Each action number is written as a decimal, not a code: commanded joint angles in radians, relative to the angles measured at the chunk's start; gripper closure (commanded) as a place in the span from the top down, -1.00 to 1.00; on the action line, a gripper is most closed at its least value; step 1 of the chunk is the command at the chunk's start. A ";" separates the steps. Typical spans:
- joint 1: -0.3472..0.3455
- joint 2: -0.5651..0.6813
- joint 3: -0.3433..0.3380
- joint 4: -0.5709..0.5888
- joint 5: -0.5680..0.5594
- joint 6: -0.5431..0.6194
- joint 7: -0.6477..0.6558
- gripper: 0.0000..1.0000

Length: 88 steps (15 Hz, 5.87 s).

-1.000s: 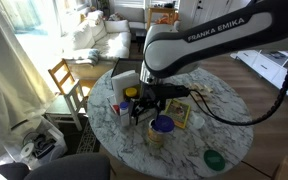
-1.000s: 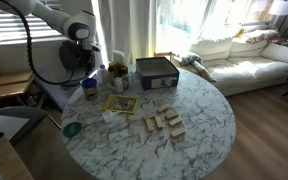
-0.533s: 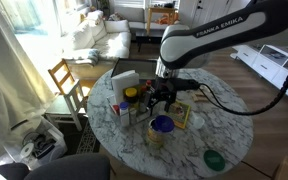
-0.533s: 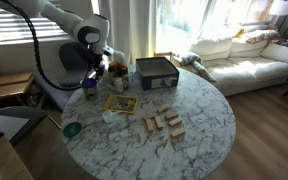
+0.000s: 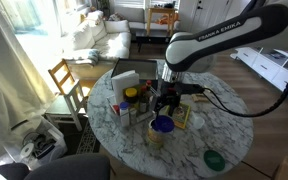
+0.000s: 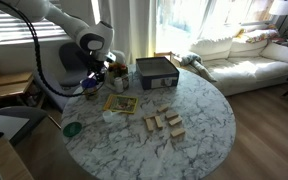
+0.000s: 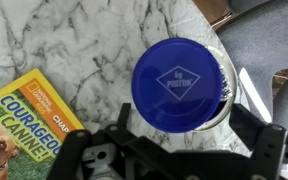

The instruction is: Put the measuring cup on the table then unstack the yellow tins

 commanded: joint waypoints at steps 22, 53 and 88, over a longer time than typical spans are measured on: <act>0.001 -0.050 0.013 -0.068 0.055 -0.058 0.034 1.00; 0.024 -0.050 0.002 -0.092 0.042 -0.060 0.071 1.00; 0.113 -0.016 -0.005 -0.063 -0.094 0.081 0.246 1.00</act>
